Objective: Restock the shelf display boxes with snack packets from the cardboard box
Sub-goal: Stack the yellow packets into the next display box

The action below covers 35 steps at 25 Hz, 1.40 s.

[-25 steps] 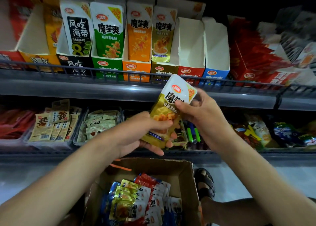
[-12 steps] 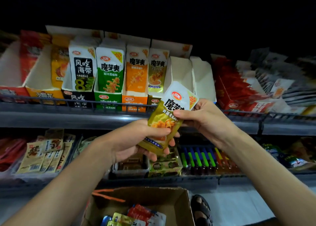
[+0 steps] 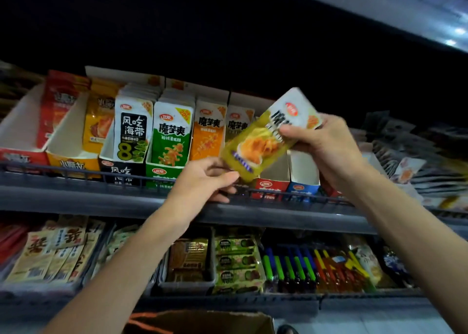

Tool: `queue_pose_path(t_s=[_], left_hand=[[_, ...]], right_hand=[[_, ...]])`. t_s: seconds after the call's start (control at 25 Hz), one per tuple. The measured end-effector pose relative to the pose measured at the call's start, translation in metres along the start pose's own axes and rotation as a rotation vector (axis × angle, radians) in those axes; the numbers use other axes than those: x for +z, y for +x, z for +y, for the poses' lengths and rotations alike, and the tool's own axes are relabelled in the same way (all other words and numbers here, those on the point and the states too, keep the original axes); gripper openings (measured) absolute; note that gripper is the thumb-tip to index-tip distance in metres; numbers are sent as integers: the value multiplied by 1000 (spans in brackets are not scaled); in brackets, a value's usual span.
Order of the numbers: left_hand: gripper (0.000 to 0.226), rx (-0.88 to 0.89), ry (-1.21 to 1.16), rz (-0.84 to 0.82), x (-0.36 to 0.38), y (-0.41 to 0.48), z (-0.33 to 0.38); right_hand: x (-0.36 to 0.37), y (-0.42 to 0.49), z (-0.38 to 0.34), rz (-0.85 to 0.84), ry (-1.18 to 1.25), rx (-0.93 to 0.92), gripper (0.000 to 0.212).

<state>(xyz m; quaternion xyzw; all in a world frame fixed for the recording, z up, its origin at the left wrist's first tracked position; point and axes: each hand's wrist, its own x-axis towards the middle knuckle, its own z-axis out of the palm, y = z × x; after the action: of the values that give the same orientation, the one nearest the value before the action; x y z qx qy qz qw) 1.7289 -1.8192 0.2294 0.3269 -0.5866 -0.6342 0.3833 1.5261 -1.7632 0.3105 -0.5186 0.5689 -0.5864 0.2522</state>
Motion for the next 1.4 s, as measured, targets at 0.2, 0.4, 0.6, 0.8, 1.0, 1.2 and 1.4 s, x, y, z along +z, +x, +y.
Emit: queue_pose_path(t_s=[0.2,0.4,0.6,0.8,1.0,1.2,1.4], left_hand=[[36,626,1212,426,1,19,-24],[21,641,1379,384,2,38,-39],[12,616,1321,391,4,44,-43],[14,587,1291,370,4,44,-41],[23,541,1311,354,4,43,-41],[27,515,1310,339,5,44,-40],[27,500,1311,330,5,43,-39]], right_hand=[[6,39,17,233,-96,-159,29],[24,50,44,429,-198,-132,18],[38,54,39,183,-412,-7,22],[49,84,41,-71,-742,-60,35],[56,112,65,-24,-967,-85,54],[59,127,68,-82,-1029,-85,60],[55,139,57,-153,-1040,-8,62]])
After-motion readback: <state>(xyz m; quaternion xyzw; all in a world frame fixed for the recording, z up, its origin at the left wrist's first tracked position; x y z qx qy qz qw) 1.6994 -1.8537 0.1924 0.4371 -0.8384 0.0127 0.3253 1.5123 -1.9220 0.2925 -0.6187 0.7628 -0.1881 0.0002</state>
